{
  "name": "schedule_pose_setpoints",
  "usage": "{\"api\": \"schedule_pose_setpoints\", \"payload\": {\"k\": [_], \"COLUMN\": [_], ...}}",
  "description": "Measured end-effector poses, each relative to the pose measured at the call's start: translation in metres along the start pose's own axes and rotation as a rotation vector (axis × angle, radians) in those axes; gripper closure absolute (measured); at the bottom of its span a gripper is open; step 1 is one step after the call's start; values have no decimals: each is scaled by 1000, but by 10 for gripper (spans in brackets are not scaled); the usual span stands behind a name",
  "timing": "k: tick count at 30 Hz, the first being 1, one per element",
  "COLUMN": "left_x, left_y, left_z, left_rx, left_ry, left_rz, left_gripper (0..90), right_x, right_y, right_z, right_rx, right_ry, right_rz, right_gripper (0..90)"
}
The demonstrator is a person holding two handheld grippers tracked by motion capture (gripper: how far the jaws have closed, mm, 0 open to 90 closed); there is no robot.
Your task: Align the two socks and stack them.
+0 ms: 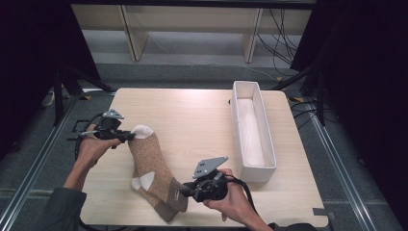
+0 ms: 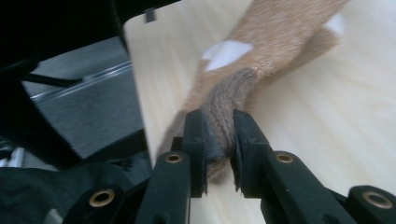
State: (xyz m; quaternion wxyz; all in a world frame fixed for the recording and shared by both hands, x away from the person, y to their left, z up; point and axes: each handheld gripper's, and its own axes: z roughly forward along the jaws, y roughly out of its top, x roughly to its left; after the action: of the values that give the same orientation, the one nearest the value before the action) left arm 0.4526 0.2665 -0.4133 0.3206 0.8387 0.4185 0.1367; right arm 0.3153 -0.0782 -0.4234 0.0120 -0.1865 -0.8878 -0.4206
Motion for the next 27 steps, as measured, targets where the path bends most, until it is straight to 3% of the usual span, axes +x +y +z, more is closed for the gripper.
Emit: {"api": "schedule_pose_setpoints", "payload": {"k": [3, 6, 9, 12, 14, 15, 17, 18, 21, 23, 25, 27], "left_x": [6, 9, 12, 15, 16, 16, 16, 16, 18, 19, 19, 17], "left_y": [-1, -3, -4, -5, -6, -5, -4, -3, -1, -1, -1, -1], "left_z": [1, 0, -6, -12, -16, -18, -24, -26, -32, -30, -19, -4], "left_rx": [0, -34, -1, 13, -5, -22, -21, -18, 1, 37, 37, 33], "left_ry": [2, 10, 21, 20, 22, 23, 24, 29, 36, 49, 45, 23], "left_rz": [-18, -40, -27, -41, -36, -38, -32, -28, -23, -20, -9, -30], "left_gripper": [822, 822, 822, 822, 822, 822, 822, 822, 822, 822, 821, 820], "right_x": [3, 5, 7, 11, 15, 16, 17, 20, 22, 23, 25, 21], "right_y": [1, 4, 9, 12, 14, 15, 18, 19, 22, 22, 18, 12], "right_z": [12, 21, 28, 33, 35, 34, 32, 30, 31, 34, 37, 39], "right_rx": [16, 19, 25, 32, 31, 22, 4, 6, -16, -8, 17, 36], "right_ry": [17, 28, 47, 59, 71, 68, 76, 77, 86, 96, 83, 79], "right_rz": [19, 2, -2, 1, -5, -31, -32, -9, -43, -36, -20, -6], "right_gripper": [773, 771, 771, 770, 770, 770, 770, 770, 769, 768, 766, 760]}}
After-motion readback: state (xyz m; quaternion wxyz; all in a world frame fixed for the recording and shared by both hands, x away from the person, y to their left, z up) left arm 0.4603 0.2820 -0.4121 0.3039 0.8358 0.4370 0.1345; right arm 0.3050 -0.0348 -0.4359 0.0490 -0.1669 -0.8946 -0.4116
